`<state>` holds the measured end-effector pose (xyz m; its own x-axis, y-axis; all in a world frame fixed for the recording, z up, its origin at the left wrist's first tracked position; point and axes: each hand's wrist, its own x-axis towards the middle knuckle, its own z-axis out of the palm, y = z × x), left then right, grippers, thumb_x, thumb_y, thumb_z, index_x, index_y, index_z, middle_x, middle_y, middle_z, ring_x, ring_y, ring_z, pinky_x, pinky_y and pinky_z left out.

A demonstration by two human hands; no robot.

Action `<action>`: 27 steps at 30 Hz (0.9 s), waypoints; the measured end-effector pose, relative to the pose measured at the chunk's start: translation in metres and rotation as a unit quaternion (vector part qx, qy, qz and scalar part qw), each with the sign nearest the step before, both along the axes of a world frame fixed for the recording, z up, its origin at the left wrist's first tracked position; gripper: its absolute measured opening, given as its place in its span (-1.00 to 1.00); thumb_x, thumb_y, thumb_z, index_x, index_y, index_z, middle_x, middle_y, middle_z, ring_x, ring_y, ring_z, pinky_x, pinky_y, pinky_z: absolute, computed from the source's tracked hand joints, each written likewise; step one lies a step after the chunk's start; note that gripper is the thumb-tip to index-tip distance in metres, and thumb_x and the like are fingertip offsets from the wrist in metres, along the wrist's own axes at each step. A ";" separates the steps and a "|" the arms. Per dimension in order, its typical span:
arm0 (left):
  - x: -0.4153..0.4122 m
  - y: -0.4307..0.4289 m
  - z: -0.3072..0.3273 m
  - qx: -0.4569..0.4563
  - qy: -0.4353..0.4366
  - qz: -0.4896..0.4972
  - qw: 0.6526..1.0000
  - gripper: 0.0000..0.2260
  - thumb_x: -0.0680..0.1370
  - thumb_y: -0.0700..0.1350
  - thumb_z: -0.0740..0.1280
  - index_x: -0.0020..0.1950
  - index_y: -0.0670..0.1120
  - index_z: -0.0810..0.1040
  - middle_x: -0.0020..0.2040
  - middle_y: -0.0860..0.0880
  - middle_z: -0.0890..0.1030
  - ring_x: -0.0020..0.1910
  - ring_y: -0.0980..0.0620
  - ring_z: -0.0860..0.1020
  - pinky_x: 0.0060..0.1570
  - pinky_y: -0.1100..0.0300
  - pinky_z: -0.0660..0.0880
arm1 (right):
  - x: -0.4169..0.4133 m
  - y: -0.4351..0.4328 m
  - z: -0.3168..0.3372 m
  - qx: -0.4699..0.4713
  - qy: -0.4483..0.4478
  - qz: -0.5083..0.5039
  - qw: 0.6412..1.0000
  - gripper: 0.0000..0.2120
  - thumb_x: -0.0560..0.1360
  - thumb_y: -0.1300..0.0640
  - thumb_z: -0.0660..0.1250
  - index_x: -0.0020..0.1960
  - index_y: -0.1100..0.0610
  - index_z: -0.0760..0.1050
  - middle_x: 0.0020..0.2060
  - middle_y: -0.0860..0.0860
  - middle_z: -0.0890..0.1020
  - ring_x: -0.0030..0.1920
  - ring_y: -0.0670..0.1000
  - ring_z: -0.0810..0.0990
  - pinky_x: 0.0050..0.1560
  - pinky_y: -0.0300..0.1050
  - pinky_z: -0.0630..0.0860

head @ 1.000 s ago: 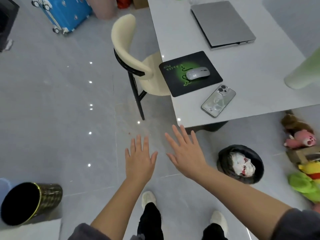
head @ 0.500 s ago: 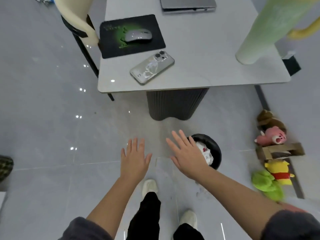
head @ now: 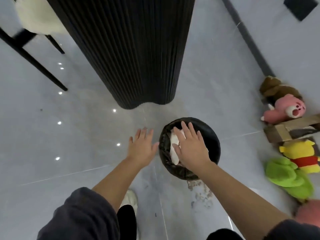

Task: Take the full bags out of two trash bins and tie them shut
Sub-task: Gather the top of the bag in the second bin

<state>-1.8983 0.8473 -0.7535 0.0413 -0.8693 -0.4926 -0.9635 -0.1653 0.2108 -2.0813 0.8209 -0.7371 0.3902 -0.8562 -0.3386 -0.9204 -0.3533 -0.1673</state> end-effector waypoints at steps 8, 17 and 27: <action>-0.006 -0.052 -0.158 -0.037 0.186 0.173 0.966 -0.38 0.56 0.28 -0.06 0.47 -0.10 0.24 0.48 -0.16 0.28 0.44 -0.13 0.25 0.44 -0.05 0.17 | -0.028 -0.049 -0.116 -0.088 -0.039 0.056 0.994 -0.46 0.61 -0.09 0.08 0.54 0.02 0.06 0.55 0.09 0.05 0.54 0.15 -0.08 0.49 0.23 -0.04; -0.028 -0.074 -0.193 0.093 0.426 0.366 0.822 -0.75 0.62 -0.14 0.18 0.21 -0.24 0.49 0.13 -0.26 0.53 0.05 -0.10 0.46 0.20 -0.04 0.40 | -0.041 -0.077 -0.135 -0.124 -0.046 0.051 0.990 -0.49 0.60 -0.08 0.08 0.51 0.03 0.13 0.49 0.03 0.24 0.50 0.14 0.13 0.45 0.29 0.04; -0.012 -0.088 -0.156 0.009 0.486 0.449 0.750 -0.81 0.59 -0.08 0.23 0.06 -0.16 0.56 0.04 -0.15 0.62 0.03 -0.10 0.58 0.03 0.06 0.51 | -0.038 -0.086 -0.124 -0.128 -0.045 0.057 0.989 -0.53 0.60 -0.06 0.10 0.47 0.04 0.20 0.37 0.00 0.41 0.37 0.13 0.33 0.43 0.25 0.10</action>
<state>-1.9103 0.7596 -0.9095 0.2191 -0.6990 -0.6808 0.1446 -0.6668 0.7311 -2.1195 0.7349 -0.8608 0.5085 -0.8578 -0.0757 -0.8573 -0.4961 -0.1375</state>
